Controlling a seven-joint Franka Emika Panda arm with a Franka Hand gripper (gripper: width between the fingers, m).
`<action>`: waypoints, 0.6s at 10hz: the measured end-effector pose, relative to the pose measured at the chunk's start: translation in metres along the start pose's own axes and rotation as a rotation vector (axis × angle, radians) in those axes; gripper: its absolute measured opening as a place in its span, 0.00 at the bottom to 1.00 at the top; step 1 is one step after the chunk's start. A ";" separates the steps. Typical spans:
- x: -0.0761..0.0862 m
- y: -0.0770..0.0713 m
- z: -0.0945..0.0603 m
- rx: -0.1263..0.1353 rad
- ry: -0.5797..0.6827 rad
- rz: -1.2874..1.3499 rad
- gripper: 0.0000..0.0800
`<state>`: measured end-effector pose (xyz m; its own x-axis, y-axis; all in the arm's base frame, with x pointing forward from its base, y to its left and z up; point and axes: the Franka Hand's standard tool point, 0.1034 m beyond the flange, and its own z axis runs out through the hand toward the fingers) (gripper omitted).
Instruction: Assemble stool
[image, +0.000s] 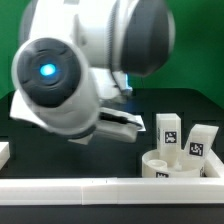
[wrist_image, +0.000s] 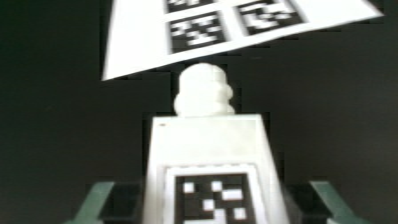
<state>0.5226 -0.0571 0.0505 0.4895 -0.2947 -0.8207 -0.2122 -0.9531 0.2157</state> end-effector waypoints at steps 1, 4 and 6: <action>0.004 -0.005 -0.005 -0.005 0.021 -0.017 0.42; 0.013 -0.003 -0.003 -0.003 0.043 -0.038 0.42; 0.013 -0.005 -0.004 -0.001 0.047 -0.032 0.42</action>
Offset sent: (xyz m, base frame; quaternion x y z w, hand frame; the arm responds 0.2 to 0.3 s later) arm 0.0000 0.0000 0.0000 0.0000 0.0000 0.0000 1.0000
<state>0.5337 -0.0565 0.0412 0.5352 -0.2667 -0.8015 -0.1944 -0.9623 0.1904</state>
